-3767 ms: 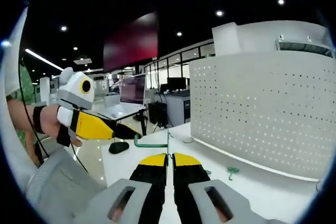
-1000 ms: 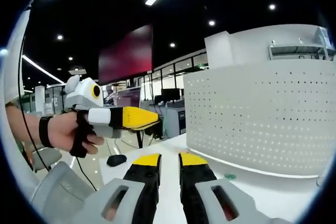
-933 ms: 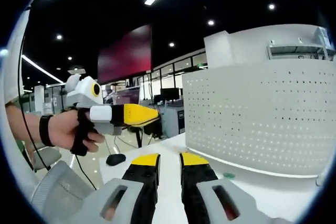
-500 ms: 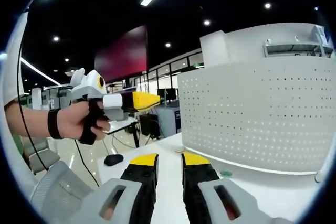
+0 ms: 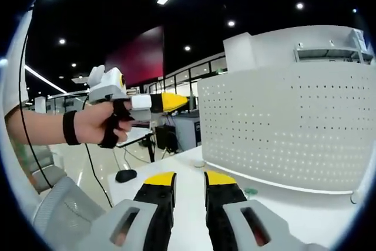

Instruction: Insert the hook assembly into the mounting plate slot until the hook locks in place.

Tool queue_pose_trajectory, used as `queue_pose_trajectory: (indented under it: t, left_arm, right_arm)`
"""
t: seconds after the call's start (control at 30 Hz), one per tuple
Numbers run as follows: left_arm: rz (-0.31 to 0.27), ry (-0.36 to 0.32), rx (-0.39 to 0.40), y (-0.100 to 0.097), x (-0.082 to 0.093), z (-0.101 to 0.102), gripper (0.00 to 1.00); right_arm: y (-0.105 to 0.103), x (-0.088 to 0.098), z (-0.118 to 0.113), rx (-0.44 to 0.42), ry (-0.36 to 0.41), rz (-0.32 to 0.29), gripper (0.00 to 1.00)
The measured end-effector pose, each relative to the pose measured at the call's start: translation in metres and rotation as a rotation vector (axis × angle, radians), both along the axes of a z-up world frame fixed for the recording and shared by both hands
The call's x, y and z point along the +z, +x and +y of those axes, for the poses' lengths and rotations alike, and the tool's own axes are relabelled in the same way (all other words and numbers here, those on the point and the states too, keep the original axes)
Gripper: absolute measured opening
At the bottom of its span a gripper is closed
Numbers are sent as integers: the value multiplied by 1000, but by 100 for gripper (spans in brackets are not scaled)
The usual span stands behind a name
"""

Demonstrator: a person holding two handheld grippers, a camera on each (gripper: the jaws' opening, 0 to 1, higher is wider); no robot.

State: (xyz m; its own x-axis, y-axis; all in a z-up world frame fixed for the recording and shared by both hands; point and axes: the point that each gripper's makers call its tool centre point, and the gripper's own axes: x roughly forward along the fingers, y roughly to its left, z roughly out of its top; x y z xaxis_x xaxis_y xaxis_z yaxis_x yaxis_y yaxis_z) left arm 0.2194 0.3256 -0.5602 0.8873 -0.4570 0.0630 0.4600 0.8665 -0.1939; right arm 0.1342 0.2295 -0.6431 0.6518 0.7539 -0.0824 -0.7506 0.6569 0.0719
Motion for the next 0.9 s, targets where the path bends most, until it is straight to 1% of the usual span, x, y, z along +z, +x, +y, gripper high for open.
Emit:
queue_pose_trajectory:
  t: [0.1, 0.17, 0.23, 0.3, 0.33, 0.4, 0.5, 0.6, 0.8, 0.9]
  left_arm:
    - [-6, 29, 21, 8, 3, 2, 3]
    - [-16, 31, 56, 14, 6, 8, 3]
    - [-15, 27, 63, 19, 8, 9, 3]
    - [-18, 37, 72, 23, 8, 11, 3]
    - [-18, 40, 78, 25, 8, 12, 3]
    - [-15, 37, 83, 29, 7, 14, 3]
    - [-8, 60, 105, 33, 3, 17, 3]
    - [-9, 69, 117, 36, 3, 19, 3]
    - [-25, 73, 132, 47, 10, 20, 3]
    - [-42, 71, 146, 54, 18, 22, 3]
  right_arm:
    - [1, -1, -1, -5, 1, -1, 18]
    - [1, -1, -2, -9, 4, -1, 19]
    - [2, -3, -3, -15, 7, 9, 19]
    - [2, -4, -4, -17, 6, 4, 19]
    - [2, -4, -4, -16, 7, 12, 19]
    - [2, -5, -5, -17, 1, 8, 19]
    - [3, -8, -8, -28, -2, 14, 19]
    - [3, -8, -10, -34, 3, 18, 19]
    - [5, -8, -14, -43, 9, 17, 19]
    - [5, -10, -15, -45, 2, 19, 19]
